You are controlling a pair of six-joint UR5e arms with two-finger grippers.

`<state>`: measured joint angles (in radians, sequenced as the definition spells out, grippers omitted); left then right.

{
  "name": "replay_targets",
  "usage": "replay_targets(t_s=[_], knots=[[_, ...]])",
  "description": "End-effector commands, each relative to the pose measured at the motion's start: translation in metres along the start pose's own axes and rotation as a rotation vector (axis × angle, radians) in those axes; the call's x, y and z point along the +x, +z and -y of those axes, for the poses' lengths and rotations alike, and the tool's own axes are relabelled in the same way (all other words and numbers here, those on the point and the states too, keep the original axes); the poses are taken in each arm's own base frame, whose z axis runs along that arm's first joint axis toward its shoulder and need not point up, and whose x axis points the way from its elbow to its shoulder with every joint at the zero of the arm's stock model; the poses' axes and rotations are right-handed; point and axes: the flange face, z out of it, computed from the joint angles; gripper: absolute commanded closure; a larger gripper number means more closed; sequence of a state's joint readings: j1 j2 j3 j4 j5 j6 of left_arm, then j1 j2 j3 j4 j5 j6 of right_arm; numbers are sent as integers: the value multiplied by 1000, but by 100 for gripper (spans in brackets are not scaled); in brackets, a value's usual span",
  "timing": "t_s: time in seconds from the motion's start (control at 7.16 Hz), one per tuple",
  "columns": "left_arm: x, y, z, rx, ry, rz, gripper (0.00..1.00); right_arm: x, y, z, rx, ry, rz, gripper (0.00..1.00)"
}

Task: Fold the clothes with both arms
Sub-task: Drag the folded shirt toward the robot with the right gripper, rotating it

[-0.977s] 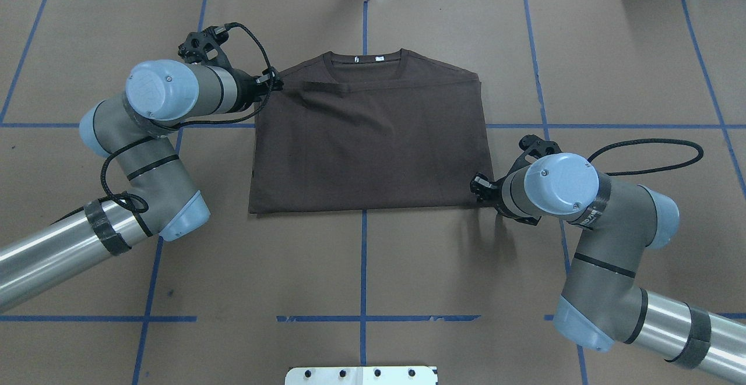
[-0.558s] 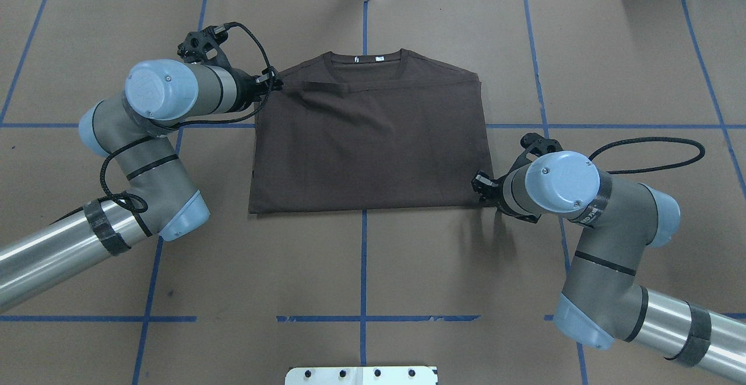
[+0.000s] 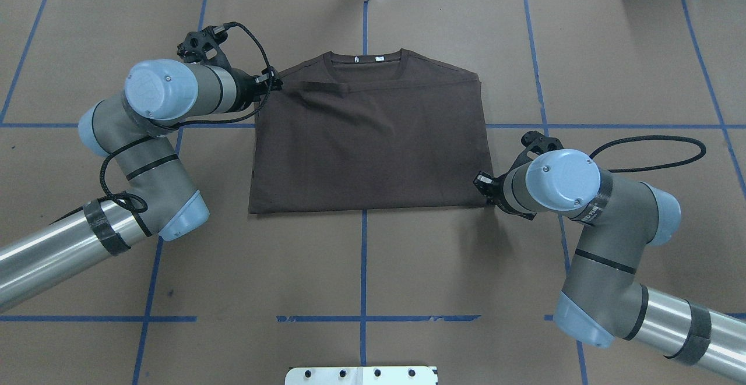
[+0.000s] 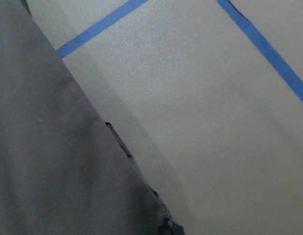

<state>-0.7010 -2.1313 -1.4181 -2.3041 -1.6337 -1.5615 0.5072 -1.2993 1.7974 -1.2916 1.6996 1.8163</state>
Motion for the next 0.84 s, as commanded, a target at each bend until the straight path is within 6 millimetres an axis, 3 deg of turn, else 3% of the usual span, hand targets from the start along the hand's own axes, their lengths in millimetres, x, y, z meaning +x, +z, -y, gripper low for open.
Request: replay_targets(t_s=[0.0, 0.14, 0.28, 0.56, 0.7], knots=[[-1, 0, 1, 1, -1, 1, 43, -4, -9, 1, -4, 0, 17, 100], [-1, 0, 0, -1, -2, 1, 43, -1, -34, 0, -16, -2, 50, 100], [0, 0, 0, -2, -2, 0, 43, 18, -55, -17, -36, -21, 21, 100], [3, -4, -1, -4, -1, -11, 43, 31, -118, -86, -120, -107, -32, 100], [4, -12, -5, -16, 0, -25, 43, 51, -155, -120, -193, -161, -71, 100]])
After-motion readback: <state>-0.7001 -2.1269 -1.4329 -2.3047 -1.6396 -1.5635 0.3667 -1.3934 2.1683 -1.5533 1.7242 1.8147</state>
